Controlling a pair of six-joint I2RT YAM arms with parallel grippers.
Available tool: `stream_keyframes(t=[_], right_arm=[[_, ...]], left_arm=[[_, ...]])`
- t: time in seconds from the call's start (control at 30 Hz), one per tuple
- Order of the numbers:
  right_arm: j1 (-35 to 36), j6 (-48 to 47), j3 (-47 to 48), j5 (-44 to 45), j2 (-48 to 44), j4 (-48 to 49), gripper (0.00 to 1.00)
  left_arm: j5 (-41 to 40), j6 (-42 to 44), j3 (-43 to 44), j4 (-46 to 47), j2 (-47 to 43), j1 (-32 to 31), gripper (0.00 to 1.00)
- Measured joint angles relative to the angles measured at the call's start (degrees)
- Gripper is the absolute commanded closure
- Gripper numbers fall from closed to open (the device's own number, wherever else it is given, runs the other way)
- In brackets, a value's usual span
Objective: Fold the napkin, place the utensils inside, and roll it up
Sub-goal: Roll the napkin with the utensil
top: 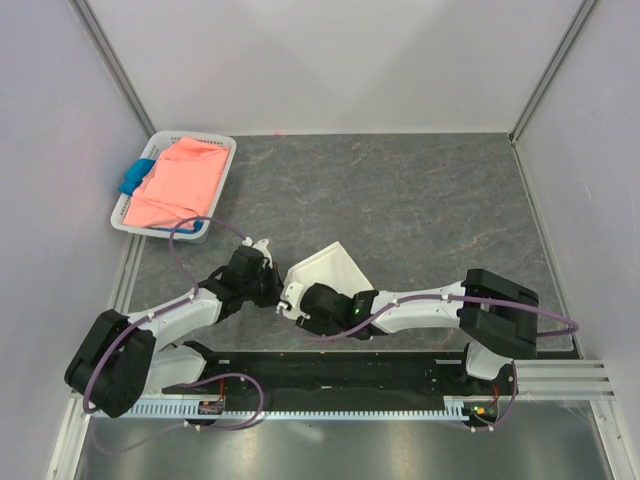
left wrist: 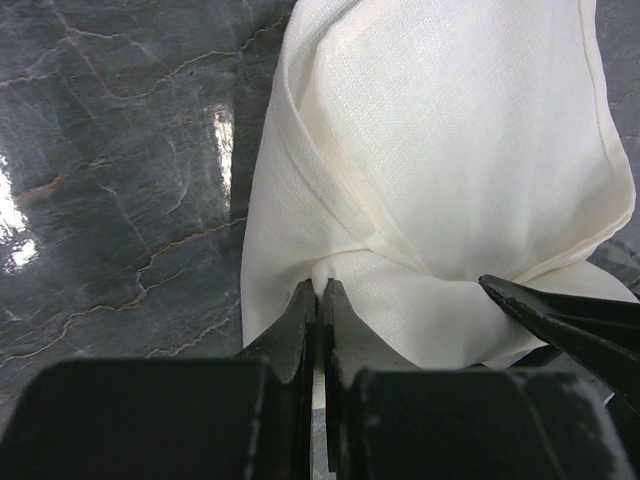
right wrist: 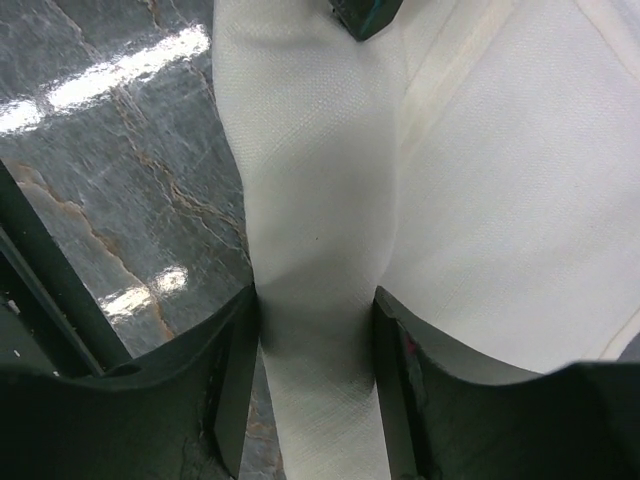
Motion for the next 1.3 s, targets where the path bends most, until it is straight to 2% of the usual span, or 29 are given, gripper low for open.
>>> stream_keyframes(t=[0.07,0.13,0.17,0.23,0.27,0.37,0.47,0.7,0.87,1.1,1.3], right_arm=[[-0.8,0.1,0.2,-2.1,0.2,0.0,0.55],[-1.8,0.3,0.7,-4.8,0.7,-0.2,0.61],[-2.4,0.5,0.9,-6.6,0.8,-0.4,0.66],[-3.6,0.9,1.0,-9.4,1.0,-0.6,0.7],[-4.2,0.9,1.2,-10.6,1.1,-0.7,0.72],[-6.7,1.9,1.4,-15.3,1.1,-0.9,0.73],[-9.4,3.2,1.4,-20.9,1.2,-0.8,0.73],[-13.9,4.8,1.4,-31.5,2.4,-0.3,0.74],[-16.5,5.5,2.1,-40.7,4.5,-0.3,0.74],[-21.2,6.3,3.7,-52.2,8.7,-0.8,0.74],[-23.2,6.8,5.9,-58.4,12.3,-2.4,0.74]], left_arm=[[0.2,0.2,0.0,0.0,0.0,0.1,0.98],[0.5,0.5,0.0,0.1,0.0,0.1,0.92],[0.6,0.7,0.0,0.2,0.0,0.1,0.85],[0.6,1.0,0.0,0.2,-0.1,0.1,0.72],[0.6,1.0,0.0,0.1,-0.2,0.1,0.55],[0.2,1.4,0.1,-0.5,-1.6,0.1,0.34],[-1.1,1.2,0.5,-2.8,-5.0,0.1,0.28],[-6.1,1.0,0.5,-7.1,-14.4,0.1,0.26],[-6.6,0.9,-1.4,-7.3,-17.9,0.1,0.24],[-5.8,0.9,-3.2,-7.1,-16.0,0.1,0.26],[-3.6,0.9,-3.5,-4.4,-10.3,0.1,0.37]])
